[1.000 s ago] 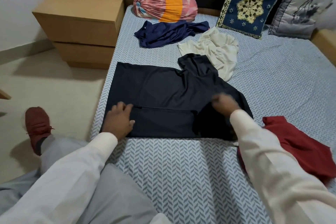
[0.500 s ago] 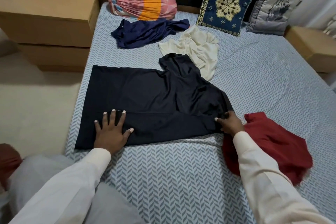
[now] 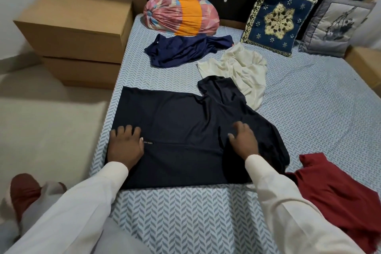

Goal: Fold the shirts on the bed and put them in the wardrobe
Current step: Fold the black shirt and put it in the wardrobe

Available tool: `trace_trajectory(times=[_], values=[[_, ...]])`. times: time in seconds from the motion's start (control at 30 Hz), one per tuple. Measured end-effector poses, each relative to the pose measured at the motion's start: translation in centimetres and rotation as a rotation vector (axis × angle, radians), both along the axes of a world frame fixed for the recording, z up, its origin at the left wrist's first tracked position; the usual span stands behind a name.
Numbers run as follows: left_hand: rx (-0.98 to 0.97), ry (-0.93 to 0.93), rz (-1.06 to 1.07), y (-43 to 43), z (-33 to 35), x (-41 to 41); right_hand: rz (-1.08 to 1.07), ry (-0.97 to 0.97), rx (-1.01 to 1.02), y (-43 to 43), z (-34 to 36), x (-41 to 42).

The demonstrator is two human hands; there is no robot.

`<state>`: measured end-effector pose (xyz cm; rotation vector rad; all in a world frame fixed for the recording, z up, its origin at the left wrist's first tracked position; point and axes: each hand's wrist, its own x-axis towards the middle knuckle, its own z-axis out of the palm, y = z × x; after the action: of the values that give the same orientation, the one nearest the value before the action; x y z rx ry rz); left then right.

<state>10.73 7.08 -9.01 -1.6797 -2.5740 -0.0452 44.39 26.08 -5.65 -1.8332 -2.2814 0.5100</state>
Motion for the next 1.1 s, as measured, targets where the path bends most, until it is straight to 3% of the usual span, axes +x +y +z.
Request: trace_trajectory(times=[0.17,0.4,0.73,0.9,1.1], values=[[-0.147,-0.131,-0.107,5.5,1.0,-3.8,0.173,-0.013,-0.034,5.6,-0.7,-8.1],[-0.236,-0.234,-0.164,13.9,2.1,-11.2,0.338,-0.313,-0.108,12.9,-0.6,-15.1],[-0.268,-0.318,-0.06,18.8,2.0,-15.5,0.088,-0.326,-0.077,17.6,-1.8,-15.0],[-0.062,-0.402,-0.045,16.4,2.2,-15.7,-0.074,-0.105,0.096,14.7,-0.7,-12.7],[0.184,-0.333,-0.137,7.5,3.1,-13.7,0.113,-0.071,0.268,7.1,0.3,-9.0]])
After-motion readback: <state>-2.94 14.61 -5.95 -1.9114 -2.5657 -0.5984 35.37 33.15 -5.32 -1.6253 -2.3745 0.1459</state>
